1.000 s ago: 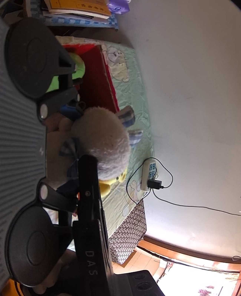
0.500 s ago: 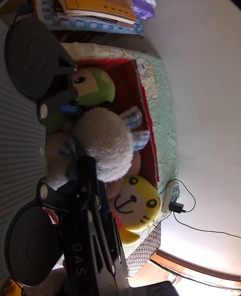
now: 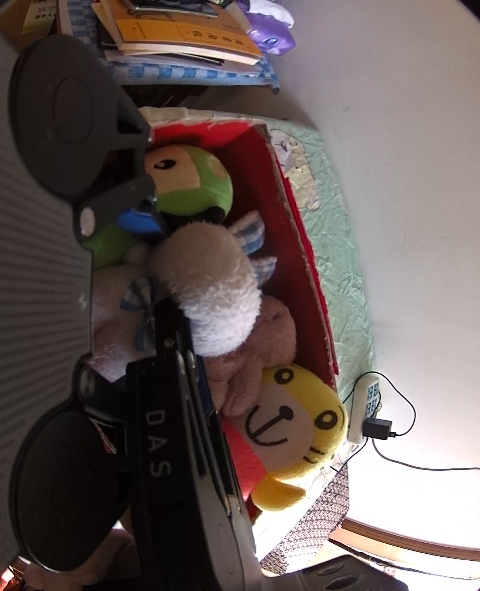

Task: Organize objects
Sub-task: 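Lower the white bunny plush into the red box with the right gripper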

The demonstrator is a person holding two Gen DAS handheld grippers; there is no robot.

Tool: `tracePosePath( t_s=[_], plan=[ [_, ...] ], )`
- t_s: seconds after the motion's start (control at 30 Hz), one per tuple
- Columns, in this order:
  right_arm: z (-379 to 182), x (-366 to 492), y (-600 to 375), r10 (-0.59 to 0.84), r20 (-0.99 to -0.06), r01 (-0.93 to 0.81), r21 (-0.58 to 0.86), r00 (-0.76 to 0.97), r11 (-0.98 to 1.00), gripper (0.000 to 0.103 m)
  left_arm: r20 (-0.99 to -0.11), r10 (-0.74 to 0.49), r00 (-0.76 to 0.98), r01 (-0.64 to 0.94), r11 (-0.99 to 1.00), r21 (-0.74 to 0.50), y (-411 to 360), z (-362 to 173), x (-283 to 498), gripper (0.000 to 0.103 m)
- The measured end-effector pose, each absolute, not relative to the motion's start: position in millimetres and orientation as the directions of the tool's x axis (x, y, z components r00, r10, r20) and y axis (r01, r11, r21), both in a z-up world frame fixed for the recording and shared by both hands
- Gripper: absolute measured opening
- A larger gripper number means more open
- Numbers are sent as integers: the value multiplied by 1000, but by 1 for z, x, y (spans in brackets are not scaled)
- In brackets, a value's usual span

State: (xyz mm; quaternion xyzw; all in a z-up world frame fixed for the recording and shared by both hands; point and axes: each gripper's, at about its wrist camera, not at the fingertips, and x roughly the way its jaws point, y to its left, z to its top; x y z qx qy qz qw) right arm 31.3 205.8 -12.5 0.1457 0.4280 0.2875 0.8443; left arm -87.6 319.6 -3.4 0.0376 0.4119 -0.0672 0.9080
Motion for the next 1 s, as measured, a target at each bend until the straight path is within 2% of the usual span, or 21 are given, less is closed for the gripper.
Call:
tracePosePath(
  t_s=[0.13,0.23,0.43,0.53,0.93,1.0],
  plan=[
    [-17,29,189,628,-615,-297,560,477,774,47,-767,-70,638,143,989,29,315,-3,-84,76],
    [-17,24,182,643,-595,-278,592,482,756,46,-770,-56,635,140,989,44,312,-5,-83,78],
    [-17,23,188,602,-614,-264,555,510,789,45,-780,-59,623,133,991,30,310,-5,-80,86],
    [-24,24,183,608,-598,-240,580,522,778,44,-781,-53,623,134,990,40,308,-6,-81,88],
    [-24,21,186,590,-600,-275,537,540,797,44,-783,-50,620,137,990,45,307,-9,-80,93],
    [-21,20,185,579,-606,-261,533,546,805,38,-783,-54,620,134,990,37,308,-9,-80,95]
  ],
)
